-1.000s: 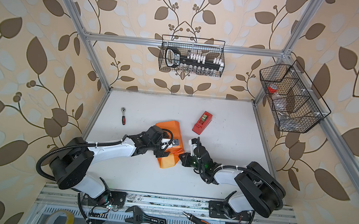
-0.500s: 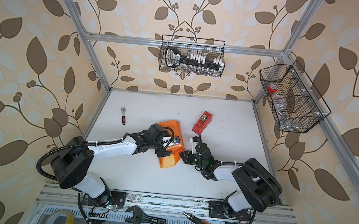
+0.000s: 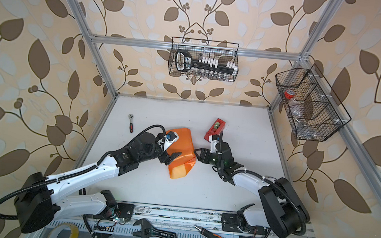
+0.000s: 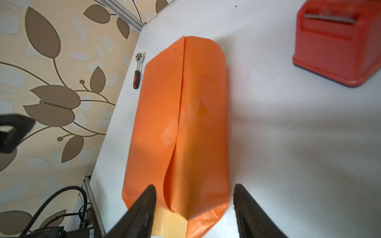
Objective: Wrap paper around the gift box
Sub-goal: 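Release the box with both grippers and draw the left gripper back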
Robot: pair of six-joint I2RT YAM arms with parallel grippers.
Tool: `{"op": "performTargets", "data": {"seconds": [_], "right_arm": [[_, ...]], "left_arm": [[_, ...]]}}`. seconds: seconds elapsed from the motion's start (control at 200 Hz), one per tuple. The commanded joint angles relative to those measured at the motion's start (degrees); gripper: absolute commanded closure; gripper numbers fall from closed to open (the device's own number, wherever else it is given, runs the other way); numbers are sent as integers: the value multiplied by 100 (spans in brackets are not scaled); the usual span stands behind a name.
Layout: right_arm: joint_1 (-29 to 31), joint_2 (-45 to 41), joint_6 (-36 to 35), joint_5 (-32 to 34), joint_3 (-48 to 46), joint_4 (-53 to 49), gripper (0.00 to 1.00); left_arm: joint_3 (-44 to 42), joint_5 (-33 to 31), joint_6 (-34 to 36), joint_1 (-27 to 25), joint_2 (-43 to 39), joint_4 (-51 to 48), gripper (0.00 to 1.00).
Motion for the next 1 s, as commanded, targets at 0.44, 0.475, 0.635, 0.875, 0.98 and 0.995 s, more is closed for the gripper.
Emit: {"op": "performTargets", "data": {"seconds": [0.44, 0.475, 0.635, 0.875, 0.98, 0.995], "right_arm": [[484, 636, 510, -475, 72, 631, 39], [555, 599, 526, -443, 36, 651, 39], [739, 383, 556, -318, -72, 642, 39], [544, -521, -176, 289, -57, -499, 36], [782, -1055, -617, 814, 23, -1216, 36], [842, -1118, -674, 870, 43, -1311, 37]], "left_arm": [[-1935, -778, -4208, 423, -1471, -1169, 36], [-1952, -735, -4243, 420, -1416, -1173, 39], [-1903, -585, -4393, 419, -1251, -1308, 51], [-1985, -115, -4536, 417, -838, -730, 61], [-1974, -47, -4511, 412, -567, -397, 65], [-1969, -38, -4511, 410, -532, -362, 65]]}}
